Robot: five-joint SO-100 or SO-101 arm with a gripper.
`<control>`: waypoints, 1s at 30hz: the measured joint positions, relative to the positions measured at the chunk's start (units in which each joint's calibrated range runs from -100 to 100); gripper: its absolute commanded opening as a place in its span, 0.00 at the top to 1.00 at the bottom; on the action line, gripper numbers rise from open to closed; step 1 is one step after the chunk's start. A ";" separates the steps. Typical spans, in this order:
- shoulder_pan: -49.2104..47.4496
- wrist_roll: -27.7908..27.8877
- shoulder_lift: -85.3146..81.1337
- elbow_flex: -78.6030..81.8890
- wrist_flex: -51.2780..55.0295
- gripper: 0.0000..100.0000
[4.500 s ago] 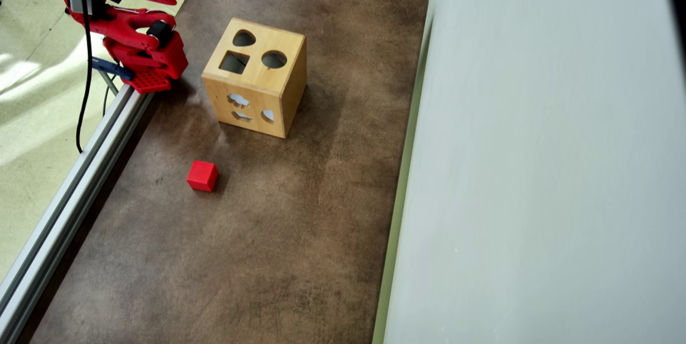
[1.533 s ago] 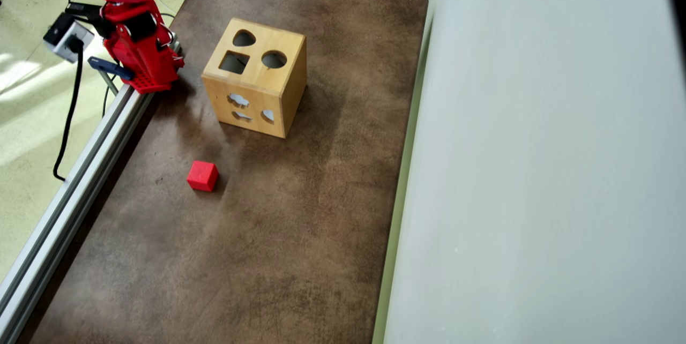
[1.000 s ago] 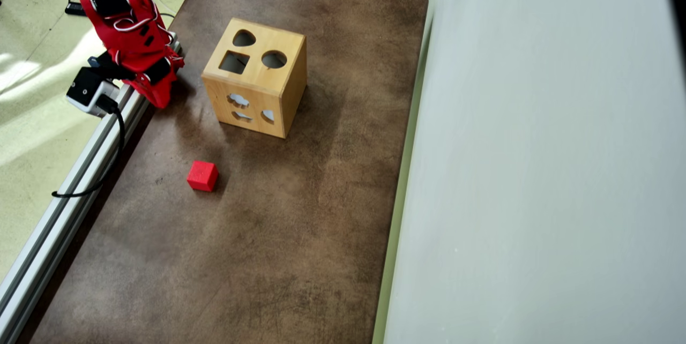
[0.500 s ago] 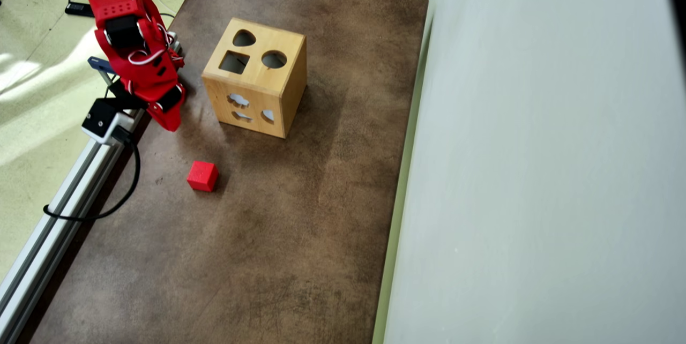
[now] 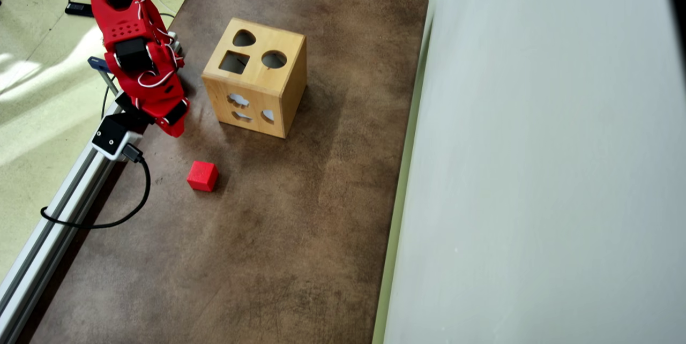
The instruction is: Pick and place the red cube on the square hole
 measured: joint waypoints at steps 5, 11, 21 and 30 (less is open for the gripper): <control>0.00 0.00 0.00 0.00 0.00 0.64; 0.00 0.00 0.00 0.00 0.00 0.62; 0.07 5.76 0.00 0.00 1.21 0.62; 0.07 6.84 0.00 0.00 1.94 0.68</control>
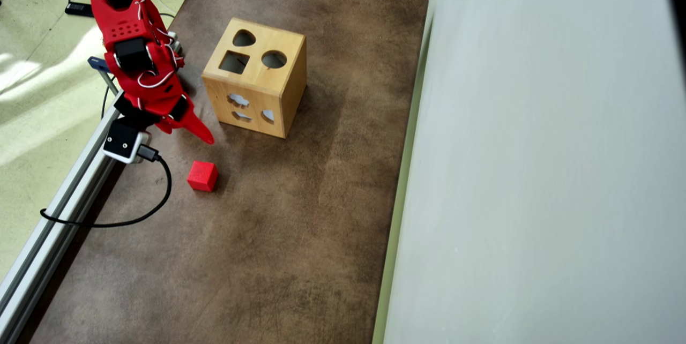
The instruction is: Pick and place the red cube on the square hole
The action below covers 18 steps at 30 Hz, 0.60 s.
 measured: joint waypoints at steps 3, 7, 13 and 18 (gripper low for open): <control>0.00 0.00 0.00 0.00 0.00 0.73; 0.00 0.00 0.00 0.00 0.00 0.73; 0.00 0.00 0.08 0.00 0.00 0.73; 0.00 0.00 6.10 0.00 0.00 0.73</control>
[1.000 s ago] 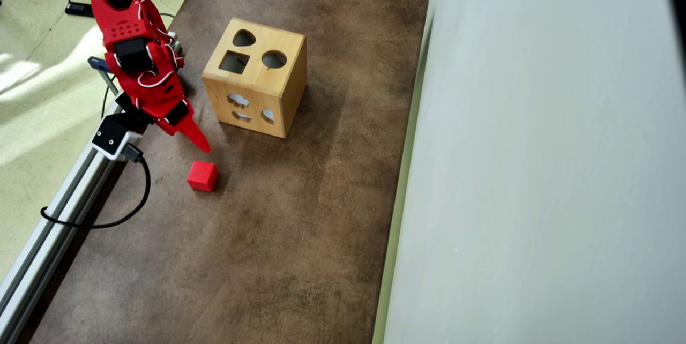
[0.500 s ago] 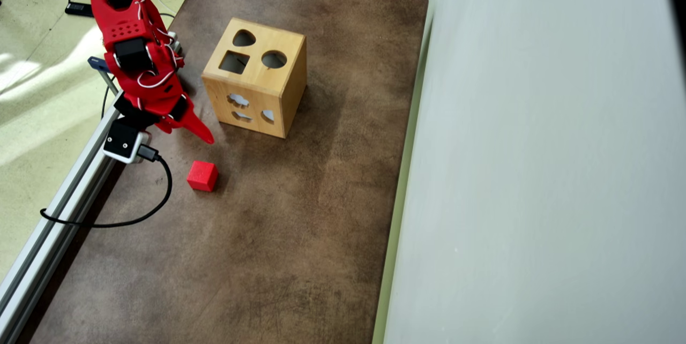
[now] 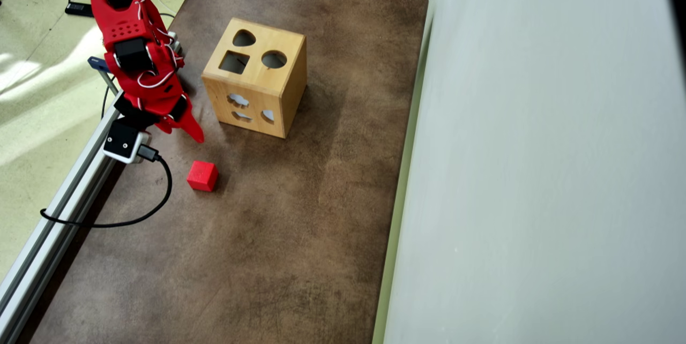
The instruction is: Pick and place the red cube on the square hole
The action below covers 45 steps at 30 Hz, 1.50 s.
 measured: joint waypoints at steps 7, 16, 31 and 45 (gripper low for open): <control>-0.07 0.00 6.02 0.00 -1.94 0.73; 0.00 0.00 6.27 0.00 -9.12 0.73; 0.14 0.00 6.36 0.00 -9.12 0.66; 0.14 1.51 17.20 0.00 -9.36 0.66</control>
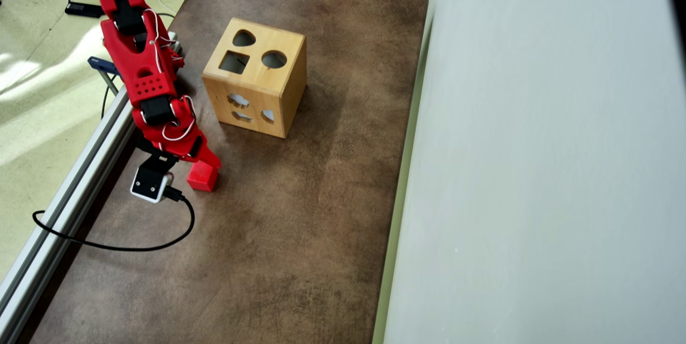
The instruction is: Pick and place the red cube on the square hole
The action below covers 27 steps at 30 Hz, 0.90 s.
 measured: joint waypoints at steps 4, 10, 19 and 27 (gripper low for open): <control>0.00 0.00 1.78 0.00 -0.24 0.66; 0.00 0.00 4.49 0.00 -0.97 0.66; 0.00 0.00 6.27 -0.09 -5.49 0.66; 0.00 0.00 8.22 0.00 -7.91 0.66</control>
